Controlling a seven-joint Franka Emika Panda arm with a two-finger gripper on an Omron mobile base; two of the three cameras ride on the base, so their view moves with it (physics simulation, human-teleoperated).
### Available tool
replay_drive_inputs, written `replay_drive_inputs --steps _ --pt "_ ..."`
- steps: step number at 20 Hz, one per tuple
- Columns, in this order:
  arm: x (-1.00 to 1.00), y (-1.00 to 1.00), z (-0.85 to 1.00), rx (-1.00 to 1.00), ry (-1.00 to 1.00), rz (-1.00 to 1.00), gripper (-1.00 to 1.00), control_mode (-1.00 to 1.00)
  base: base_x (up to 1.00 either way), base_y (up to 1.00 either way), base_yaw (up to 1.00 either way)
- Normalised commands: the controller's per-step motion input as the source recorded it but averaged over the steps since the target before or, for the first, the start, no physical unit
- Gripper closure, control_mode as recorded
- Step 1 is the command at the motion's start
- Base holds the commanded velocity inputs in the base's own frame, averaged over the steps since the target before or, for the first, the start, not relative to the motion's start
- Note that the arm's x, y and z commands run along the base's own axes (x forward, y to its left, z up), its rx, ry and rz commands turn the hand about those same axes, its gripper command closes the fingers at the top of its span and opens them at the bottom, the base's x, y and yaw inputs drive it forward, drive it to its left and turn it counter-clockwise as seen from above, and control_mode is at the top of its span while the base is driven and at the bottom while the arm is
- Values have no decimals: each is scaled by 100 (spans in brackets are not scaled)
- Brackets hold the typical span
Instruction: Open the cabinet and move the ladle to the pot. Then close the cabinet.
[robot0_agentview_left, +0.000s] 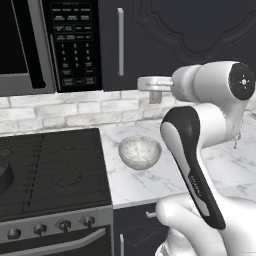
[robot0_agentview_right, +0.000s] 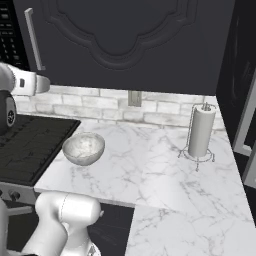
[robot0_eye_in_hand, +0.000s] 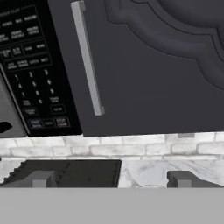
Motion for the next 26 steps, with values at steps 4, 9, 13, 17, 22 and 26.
replay_drive_inputs --steps 4,9,13,17,22,26 --pt "1 17 26 0 0 0 -100 -100 0 0 0" --pt "5 0 26 0 0 0 -100 -100 0 0 0" --pt "13 1 20 -2 0 0 -100 -100 0 0 0" --pt "12 2 14 -7 0 0 -100 -100 0 0 0" --pt "14 2 7 -5 0 0 -100 -100 0 0 0" --pt "6 0 1 0 0 0 -100 -100 0 0 0"
